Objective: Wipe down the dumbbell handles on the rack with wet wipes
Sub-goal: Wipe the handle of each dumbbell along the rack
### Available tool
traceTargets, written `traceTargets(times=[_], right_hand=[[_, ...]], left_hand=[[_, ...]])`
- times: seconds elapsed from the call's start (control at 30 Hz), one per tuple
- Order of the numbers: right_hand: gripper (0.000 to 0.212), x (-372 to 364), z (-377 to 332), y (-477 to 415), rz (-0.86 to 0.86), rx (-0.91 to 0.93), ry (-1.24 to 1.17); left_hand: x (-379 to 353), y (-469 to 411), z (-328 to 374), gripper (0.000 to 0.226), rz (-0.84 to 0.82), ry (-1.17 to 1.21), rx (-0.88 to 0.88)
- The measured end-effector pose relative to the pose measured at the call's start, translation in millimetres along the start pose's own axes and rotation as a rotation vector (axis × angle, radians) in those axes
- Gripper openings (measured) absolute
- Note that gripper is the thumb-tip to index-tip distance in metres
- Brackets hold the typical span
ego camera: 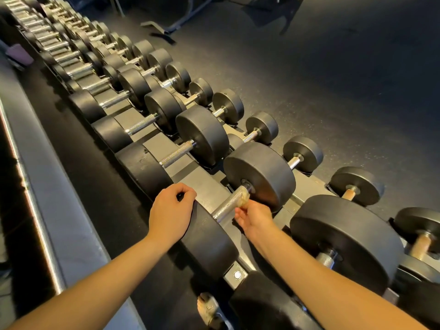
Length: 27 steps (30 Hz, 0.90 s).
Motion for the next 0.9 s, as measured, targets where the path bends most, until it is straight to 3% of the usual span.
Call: traceTargets(times=[0.13,0.2,0.3,0.4,0.53,0.7,0.8,0.9], right_hand=[[0.021,-9.0,22.0,11.0,-0.217,-0.167,0.341],[0.023,-6.8,11.2,3.7,-0.166,-0.156,0.293],[0.030,-2.8,-10.0,-6.2,-0.029,-0.061,-0.051],[0.021,-2.1,-7.6,5.3,-0.033,-0.024,-0.213],[0.016,4.8,0.0,24.8,-0.130,-0.042,-0.074],[0.016,18.1,-6.1,25.8,-0.057,0.102,0.155],[0.015,19.5,-12.7,37.3,-0.104,0.200,0.240],[0.019,18.5,-18.9,47.1,-0.235,0.235,0.222]], left_hand=[[-0.2,-0.5,-1.4,0.019,-0.005,0.010,0.006],[-0.4,-0.9,-2.6,0.019,-0.004,0.013,0.007],[-0.4,-0.4,-3.5,0.018,0.003,0.025,0.013],[-1.0,-0.2,-3.3,0.018,0.005,0.022,0.013],[-0.1,-0.4,-4.7,0.016,0.007,0.023,0.005],[2.1,-0.3,2.3,0.018,-0.023,-0.061,-0.046],[2.5,-2.6,22.3,0.018,-0.152,-0.337,-0.283],[-12.8,-13.4,44.9,0.034,-0.493,-0.391,-0.364]])
Point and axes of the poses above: each hand's wrist, its own y-axis away from the middle knuckle, its own x-axis out of the back of the hand, z = x × y, the point moved 1 cm from there along -y, towards the middle knuckle, and after that the axes turned 7 degrees about y, right-handed, at the moved point
